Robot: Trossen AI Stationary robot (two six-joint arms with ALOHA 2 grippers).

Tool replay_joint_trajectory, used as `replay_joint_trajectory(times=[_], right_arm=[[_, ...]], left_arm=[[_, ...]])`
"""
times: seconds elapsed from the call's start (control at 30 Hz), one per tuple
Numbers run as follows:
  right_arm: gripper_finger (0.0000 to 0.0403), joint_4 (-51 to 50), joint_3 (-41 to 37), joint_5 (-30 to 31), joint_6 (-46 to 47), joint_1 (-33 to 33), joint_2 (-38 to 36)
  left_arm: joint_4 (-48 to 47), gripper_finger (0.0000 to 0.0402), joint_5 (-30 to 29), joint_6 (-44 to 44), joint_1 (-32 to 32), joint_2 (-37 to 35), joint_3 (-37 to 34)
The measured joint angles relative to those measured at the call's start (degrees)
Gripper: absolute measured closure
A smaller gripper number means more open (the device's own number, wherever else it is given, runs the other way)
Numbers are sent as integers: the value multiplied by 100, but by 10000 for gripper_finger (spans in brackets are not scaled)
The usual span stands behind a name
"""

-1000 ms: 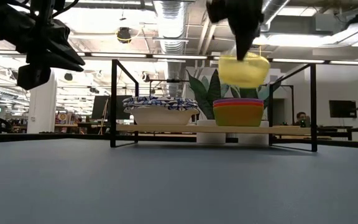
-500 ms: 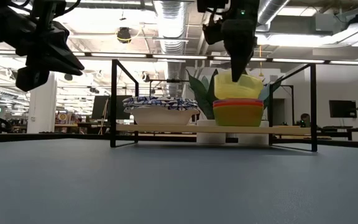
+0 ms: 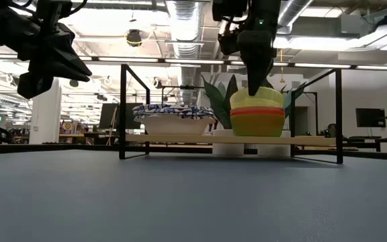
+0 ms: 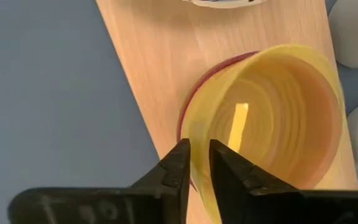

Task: Place and stack bowls onto a shelf
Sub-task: Return to Home Position

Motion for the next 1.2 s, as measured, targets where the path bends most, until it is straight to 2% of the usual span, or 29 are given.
replay_joint_trajectory(times=[0.23, 0.53, 0.67, 0.77, 0.9, 1.0, 1.1, 1.13, 1.2], right_arm=[[275, 25, 86, -13, 92, 3, -50], [258, 59, 1235, 9, 512, 256, -558], [261, -106, 1713, -36, 518, 554, -928], [261, -283, 1892, -62, 430, 805, -1203], [261, -501, 1951, -108, 1054, 1132, -1610], [261, -501, 1952, 179, 1029, 1379, -1856], [261, -594, 1943, 847, 1012, 1652, -2064], [261, -575, 1915, 1096, 1012, 1755, -2154], [261, -492, 1858, 1533, 1049, 1974, -2383]], left_arm=[[2, 365, -76, -106, 0, 1, 0], [9, 365, -281, -168, 0, -1, 0], [27, 365, 4, -231, 0, -1, 0], [24, 365, 433, -606, 0, -1, 0], [-4, 365, 868, -960, 0, -1, 0], [0, 365, 909, -899, 0, -1, 0], [133, 365, 511, -1201, 9, -1, 0], [281, 365, 296, -1139, 9, -1, 0], [692, 365, 133, -484, 19, -6, 0]])
